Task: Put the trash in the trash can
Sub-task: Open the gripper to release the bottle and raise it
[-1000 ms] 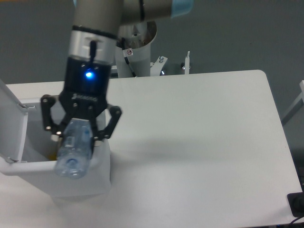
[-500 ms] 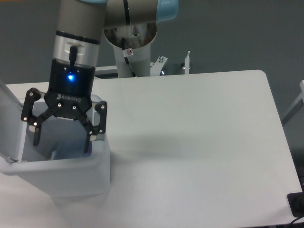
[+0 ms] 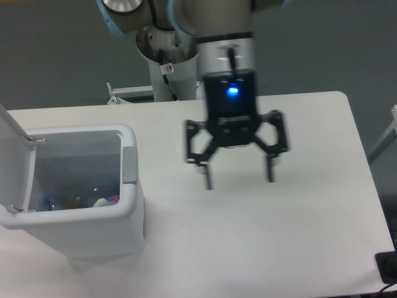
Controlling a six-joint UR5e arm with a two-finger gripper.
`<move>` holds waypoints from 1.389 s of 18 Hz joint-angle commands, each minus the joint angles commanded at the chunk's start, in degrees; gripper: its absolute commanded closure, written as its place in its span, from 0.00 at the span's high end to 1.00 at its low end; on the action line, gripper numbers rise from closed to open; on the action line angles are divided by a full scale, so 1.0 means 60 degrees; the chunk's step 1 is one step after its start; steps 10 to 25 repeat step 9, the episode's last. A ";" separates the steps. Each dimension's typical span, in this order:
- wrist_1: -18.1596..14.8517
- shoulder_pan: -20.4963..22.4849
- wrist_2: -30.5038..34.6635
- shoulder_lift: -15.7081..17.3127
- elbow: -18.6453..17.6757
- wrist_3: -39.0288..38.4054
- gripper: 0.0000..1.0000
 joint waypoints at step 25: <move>-0.1585 -0.0117 0.2274 0.0058 -0.0101 0.2745 1.00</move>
